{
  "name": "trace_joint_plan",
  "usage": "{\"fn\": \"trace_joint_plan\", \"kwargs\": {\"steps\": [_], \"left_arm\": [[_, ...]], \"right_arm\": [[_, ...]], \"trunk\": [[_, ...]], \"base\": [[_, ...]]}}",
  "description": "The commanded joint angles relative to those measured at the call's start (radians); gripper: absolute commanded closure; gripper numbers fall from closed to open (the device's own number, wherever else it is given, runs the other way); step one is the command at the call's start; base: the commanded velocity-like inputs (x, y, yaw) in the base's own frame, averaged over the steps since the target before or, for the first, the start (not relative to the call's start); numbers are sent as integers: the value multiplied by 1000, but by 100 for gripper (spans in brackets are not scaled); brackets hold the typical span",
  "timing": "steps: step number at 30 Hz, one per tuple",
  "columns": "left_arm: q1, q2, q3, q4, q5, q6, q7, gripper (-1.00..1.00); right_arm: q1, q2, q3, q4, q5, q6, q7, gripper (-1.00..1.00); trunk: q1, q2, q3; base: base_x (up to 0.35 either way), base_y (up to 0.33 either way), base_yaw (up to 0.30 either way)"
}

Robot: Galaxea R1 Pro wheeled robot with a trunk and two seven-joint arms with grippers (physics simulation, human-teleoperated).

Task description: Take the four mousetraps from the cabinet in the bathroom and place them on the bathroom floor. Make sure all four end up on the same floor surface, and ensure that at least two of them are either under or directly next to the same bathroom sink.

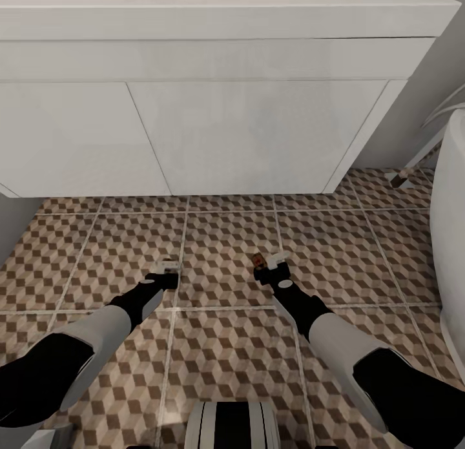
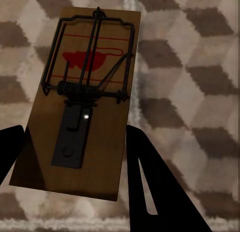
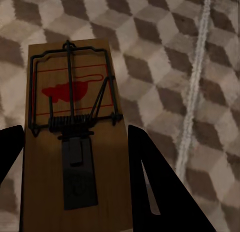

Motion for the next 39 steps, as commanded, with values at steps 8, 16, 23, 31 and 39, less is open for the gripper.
{"fn": "trace_joint_plan", "kwargs": {"steps": [8,16,23,31,39], "left_arm": [[0,0,-8,-1,5,10,6,100],[0,0,-9,-1,5,9,6,100],[0,-2,-12,-4,5,9,6,100],[0,-2,-13,-5,4,8,6,100],[0,-2,-13,-7,4,8,6,100]], "right_arm": [[-1,0,8,-2,-15,-42,-4,100],[0,1,8,-7,-15,-43,-2,100],[0,0,9,-8,-15,-45,-2,100],[1,-1,9,-8,-15,-65,-2,100],[1,-1,8,-9,-15,-72,-2,100]], "trunk": [[0,0,-1],[1,-1,-12],[4,-3,-39],[6,-3,-55],[6,-3,-55]], "base": [[0,0,0],[0,0,0],[0,0,0],[0,0,0],[0,0,0]]}}
